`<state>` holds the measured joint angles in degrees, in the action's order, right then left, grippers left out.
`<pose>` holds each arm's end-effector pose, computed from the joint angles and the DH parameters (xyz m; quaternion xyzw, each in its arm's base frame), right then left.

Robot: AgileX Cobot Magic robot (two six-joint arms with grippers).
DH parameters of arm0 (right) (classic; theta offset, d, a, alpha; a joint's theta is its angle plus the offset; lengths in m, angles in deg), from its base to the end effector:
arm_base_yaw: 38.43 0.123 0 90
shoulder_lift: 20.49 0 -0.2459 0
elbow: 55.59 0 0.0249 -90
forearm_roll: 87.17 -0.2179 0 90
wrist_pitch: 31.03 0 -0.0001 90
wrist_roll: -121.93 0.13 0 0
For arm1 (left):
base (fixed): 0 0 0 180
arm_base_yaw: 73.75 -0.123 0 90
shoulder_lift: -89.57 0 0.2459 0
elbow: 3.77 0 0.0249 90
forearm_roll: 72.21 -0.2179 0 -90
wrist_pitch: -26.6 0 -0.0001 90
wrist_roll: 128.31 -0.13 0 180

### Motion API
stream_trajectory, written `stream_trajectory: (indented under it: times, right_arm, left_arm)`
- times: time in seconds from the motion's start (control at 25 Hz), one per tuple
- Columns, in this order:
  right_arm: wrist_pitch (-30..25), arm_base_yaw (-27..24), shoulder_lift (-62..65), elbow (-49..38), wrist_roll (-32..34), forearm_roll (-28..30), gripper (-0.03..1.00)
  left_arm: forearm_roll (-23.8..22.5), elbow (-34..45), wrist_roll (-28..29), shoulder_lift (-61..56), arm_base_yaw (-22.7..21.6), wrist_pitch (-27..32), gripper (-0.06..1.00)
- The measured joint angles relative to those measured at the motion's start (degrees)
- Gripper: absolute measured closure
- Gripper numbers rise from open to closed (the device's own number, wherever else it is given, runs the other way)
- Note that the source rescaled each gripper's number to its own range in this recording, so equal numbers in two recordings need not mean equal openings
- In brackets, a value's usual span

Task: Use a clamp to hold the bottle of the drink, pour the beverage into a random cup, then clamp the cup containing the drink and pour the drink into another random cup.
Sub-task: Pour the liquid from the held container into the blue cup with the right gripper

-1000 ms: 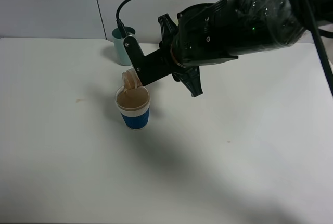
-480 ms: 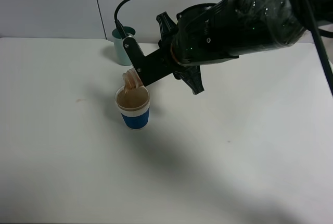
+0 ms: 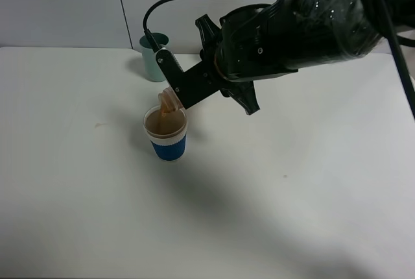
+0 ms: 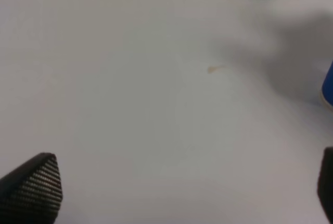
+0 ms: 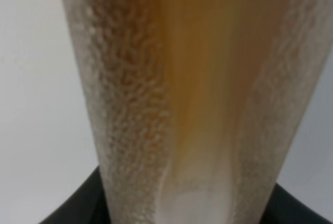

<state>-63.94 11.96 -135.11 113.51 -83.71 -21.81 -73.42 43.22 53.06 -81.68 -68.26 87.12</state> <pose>0.2828 0.2409 0.1528 -0.8168 0.4110 -0.3306 0.2338 0.0396 -0.0014 0.2461 0.0301 0.8487 -0.0211 0.5276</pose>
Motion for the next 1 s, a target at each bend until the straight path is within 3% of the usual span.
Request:
stream_trajectory:
  times: [1.0]
  right_arm:
    - [-0.66, 0.00, 0.00, 0.02, -3.15, 2.00, 0.95]
  left_arm:
    - [0.00, 0.00, 0.00, 0.00, 0.00, 0.00, -0.06]
